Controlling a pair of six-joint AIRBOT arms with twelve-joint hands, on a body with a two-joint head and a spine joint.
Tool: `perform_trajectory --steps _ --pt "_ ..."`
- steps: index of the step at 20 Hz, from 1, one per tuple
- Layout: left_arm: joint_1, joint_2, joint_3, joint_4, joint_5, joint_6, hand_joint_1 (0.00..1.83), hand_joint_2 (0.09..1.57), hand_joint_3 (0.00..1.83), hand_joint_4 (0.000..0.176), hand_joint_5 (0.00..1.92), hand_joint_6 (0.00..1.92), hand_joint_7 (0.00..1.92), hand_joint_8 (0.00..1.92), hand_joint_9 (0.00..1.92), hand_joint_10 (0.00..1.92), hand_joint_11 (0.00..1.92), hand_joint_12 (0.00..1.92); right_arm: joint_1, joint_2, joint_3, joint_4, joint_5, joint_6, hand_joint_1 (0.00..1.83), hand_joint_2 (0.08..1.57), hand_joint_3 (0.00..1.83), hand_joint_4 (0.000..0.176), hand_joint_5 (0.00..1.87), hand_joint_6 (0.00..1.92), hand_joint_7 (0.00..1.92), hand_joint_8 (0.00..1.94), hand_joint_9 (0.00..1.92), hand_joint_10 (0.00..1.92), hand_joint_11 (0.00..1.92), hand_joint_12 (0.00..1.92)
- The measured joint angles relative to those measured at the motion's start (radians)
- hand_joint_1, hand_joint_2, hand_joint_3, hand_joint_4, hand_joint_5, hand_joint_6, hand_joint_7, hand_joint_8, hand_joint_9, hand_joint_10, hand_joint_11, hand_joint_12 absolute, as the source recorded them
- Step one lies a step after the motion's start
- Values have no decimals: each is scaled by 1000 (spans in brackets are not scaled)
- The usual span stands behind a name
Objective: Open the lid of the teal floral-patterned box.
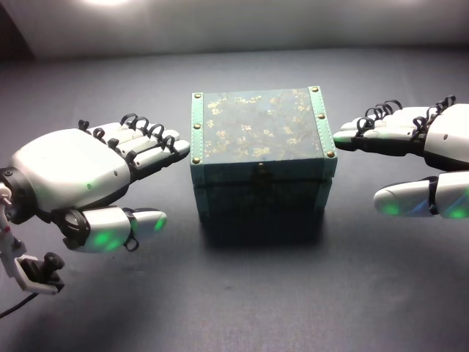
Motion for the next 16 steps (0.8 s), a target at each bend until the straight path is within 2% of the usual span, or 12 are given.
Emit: perform_trajectory --steps 1,2,3,5,6,7,8,9,13,14,15,16 --pt "0 0 0 0 0 0 0 1464 0 0 0 0 0 0 1 0 48 26 0 0 0 0 0 0 0 1274 6 14 157 2 153 5 188 10 207 107" --pt "0 0 0 0 0 0 0 1462 0 0 0 0 0 0 4 2 40 23 0 0 0 0 0 0 0 1278 6 0 160 2 154 5 169 1 176 94" --pt "0 0 0 -1 0 0 0 1466 1 0 0 0 0 0 12 5 33 20 0 0 0 0 0 0 0 1269 2 15 143 0 140 0 153 0 166 89" --pt "0 0 -1 -13 -8 0 0 1483 8 0 0 0 0 0 30 10 29 18 0 0 0 1 1 0 0 1263 0 6 139 0 136 0 121 0 130 71" --pt "2 0 -1 -27 -26 0 46 1485 3 0 0 0 1 0 16 2 11 10 0 -1 0 8 5 0 0 1264 0 15 142 3 136 1 108 0 112 61" --pt "2 0 -1 -39 -38 0 57 1481 1 0 0 0 0 0 10 1 7 8 0 -3 0 17 10 0 0 1251 0 40 148 5 130 0 95 0 103 56" --pt "2 0 -1 -53 -52 0 42 1482 1 0 0 0 0 0 1 0 1 1 0 -5 0 27 19 0 0 1252 0 53 152 6 135 2 103 4 102 55" --pt "2 0 -1 -63 -63 0 20 1461 0 0 0 0 0 0 0 0 15 7 0 -6 0 35 27 0 0 1259 0 75 149 4 137 3 120 10 115 63" --pt "7 0 -3 -93 -120 0 41 1439 0 0 0 0 0 0 7 2 52 24 0 -9 6 69 45 0 0 1271 4 71 150 3 153 8 132 12 135 73" --pt "7 0 -3 -95 -125 0 55 1434 0 0 0 0 0 0 5 1 39 18 0 -11 8 74 48 0 0 1292 14 47 154 4 155 7 136 12 138 74" --pt "7 -1 -3 -99 -132 0 99 1427 0 0 0 0 4 1 11 3 38 17 0 -14 8 81 53 0 0 1305 18 32 159 6 156 7 144 14 151 80" --pt "8 -1 -3 -105 -136 0 52 1411 0 0 0 0 5 1 12 2 49 21 0 -18 9 91 56 0 0 1299 14 38 152 2 152 5 150 15 160 84"
